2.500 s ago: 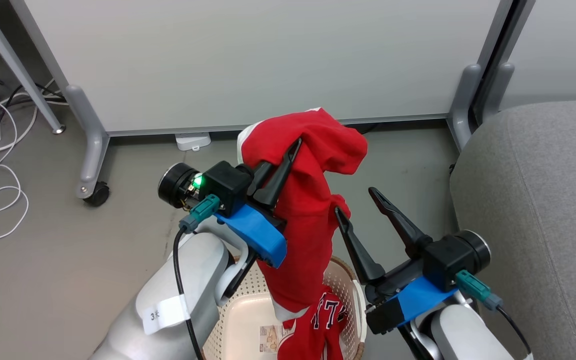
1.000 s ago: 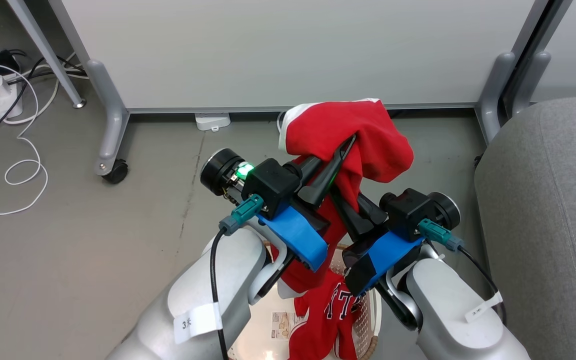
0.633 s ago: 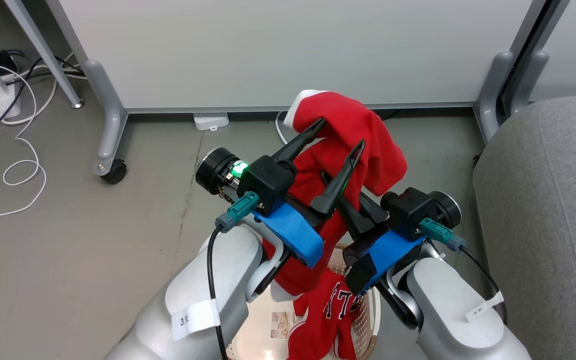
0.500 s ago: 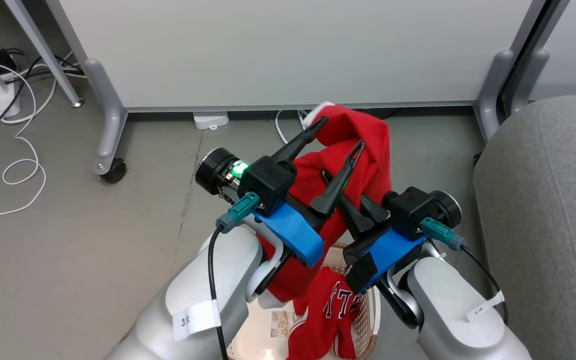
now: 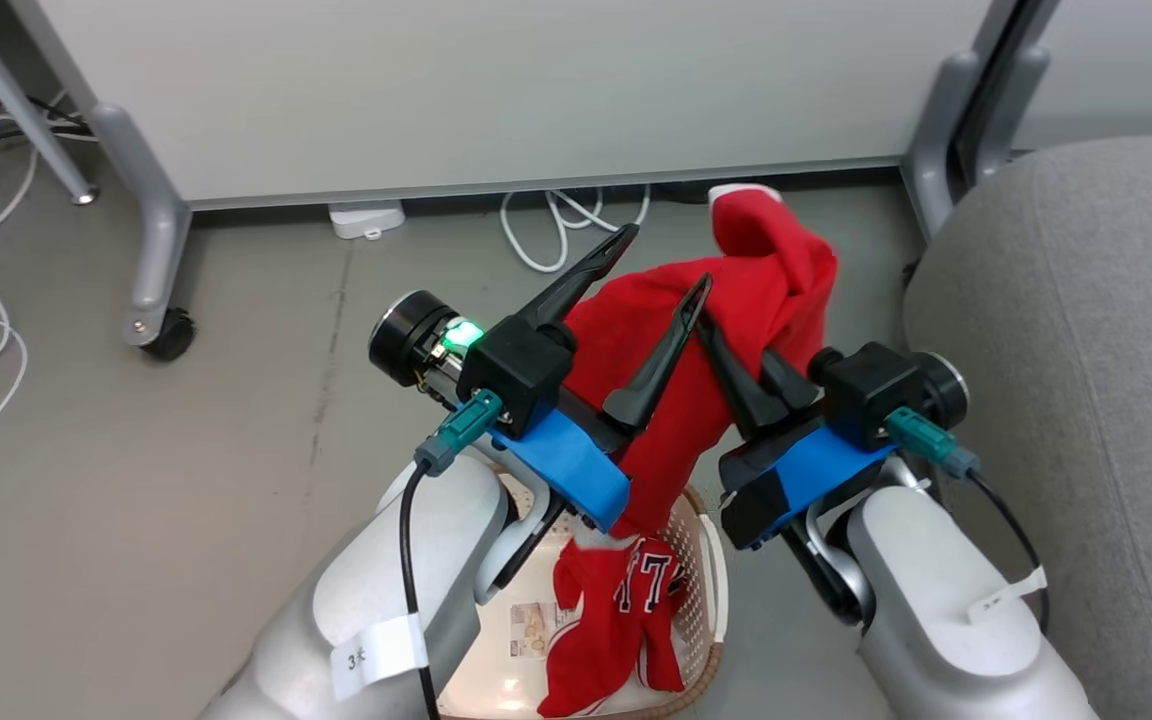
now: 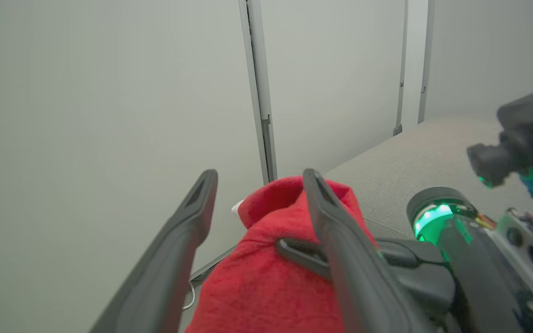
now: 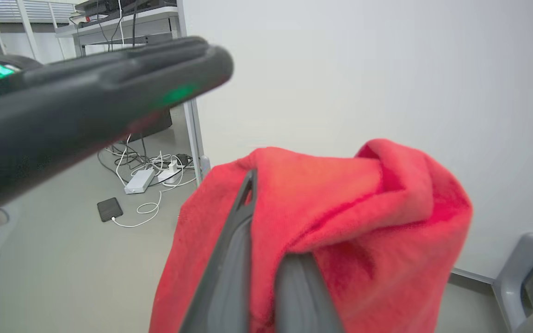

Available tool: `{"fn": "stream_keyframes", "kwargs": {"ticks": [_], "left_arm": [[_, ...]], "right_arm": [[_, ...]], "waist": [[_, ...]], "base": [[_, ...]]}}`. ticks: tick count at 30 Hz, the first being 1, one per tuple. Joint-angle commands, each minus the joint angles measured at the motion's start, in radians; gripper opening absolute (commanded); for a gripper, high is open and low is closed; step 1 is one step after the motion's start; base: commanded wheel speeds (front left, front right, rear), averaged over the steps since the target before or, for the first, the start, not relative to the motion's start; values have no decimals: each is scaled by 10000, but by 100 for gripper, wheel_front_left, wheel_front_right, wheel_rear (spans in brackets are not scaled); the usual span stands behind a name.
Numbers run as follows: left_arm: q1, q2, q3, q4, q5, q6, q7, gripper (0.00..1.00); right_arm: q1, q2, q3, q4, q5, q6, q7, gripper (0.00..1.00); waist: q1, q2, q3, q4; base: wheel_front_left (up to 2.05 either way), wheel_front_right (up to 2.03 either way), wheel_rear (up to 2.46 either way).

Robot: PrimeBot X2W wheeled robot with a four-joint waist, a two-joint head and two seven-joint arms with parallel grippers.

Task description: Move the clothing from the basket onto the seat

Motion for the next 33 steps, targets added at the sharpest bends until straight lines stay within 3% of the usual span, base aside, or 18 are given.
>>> {"fn": "stream_keyframes", "kwargs": {"ticks": [1, 18, 33], "left_arm": [[111, 89, 47, -53, 113, 17, -24, 100], [334, 519, -454, -448, 588, -58, -24, 100], [613, 541, -1258, -826, 682, -62, -24, 100]], "right_arm": [[-127, -29, -200, -118, -165, 1, -10, 0], [655, -117, -2606, -1327, -1276, 1, -10, 0], [2050, -106, -3641, -2503, -1212, 1, -10, 0]], "waist": [[0, 0, 174, -299], [0, 0, 1095, -2541], [0, 0, 1445, -4242]], "base": [[0, 0, 0], [0, 0, 0], [0, 0, 0]]}}
